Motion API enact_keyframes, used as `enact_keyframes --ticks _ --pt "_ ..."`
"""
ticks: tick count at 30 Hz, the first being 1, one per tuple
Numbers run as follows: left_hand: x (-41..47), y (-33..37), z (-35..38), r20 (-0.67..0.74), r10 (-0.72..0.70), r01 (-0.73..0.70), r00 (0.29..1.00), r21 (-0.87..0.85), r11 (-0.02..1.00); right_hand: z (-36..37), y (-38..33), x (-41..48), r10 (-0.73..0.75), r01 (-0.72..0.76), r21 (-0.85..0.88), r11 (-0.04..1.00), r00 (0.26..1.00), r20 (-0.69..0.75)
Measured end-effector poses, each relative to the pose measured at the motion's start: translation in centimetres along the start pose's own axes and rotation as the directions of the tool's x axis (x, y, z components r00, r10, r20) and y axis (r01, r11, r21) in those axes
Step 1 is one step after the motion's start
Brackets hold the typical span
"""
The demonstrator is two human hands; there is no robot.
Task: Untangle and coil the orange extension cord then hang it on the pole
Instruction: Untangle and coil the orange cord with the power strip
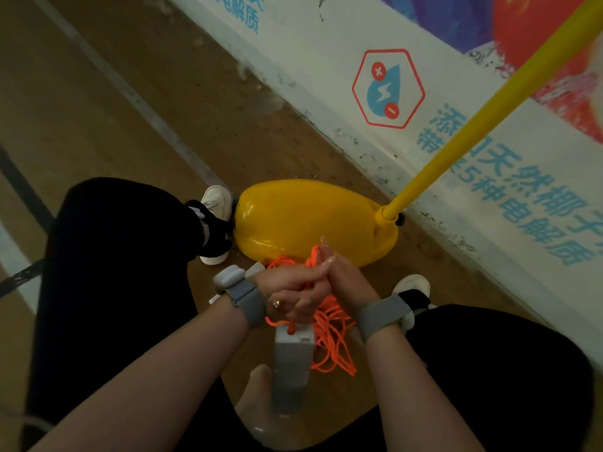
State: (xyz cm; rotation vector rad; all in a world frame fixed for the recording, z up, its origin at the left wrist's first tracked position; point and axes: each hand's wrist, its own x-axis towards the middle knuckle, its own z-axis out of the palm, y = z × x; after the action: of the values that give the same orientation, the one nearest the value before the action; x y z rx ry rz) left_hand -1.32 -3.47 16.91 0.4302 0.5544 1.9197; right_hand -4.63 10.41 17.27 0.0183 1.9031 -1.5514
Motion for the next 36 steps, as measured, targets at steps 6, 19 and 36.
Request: enact_keyframes --ticks 6,19,36 --pt "0.0 1.8 0.0 -0.663 0.046 0.044 0.747 0.119 0.992 -2.4 1.2 0.5 0.057 0.022 0.301 0.953 0.966 -0.252" --pt "-0.4 1.9 0.1 -0.502 0.139 -0.202 0.854 -0.074 0.977 -0.7 4.3 -0.1 0.118 -0.123 -0.02 0.992 0.98 -0.16" --pt "-1.5 3.9 -1.8 -0.768 0.607 -0.665 0.203 0.347 0.661 -0.6 6.0 0.2 0.035 -0.105 -0.405 0.908 0.984 -0.176"
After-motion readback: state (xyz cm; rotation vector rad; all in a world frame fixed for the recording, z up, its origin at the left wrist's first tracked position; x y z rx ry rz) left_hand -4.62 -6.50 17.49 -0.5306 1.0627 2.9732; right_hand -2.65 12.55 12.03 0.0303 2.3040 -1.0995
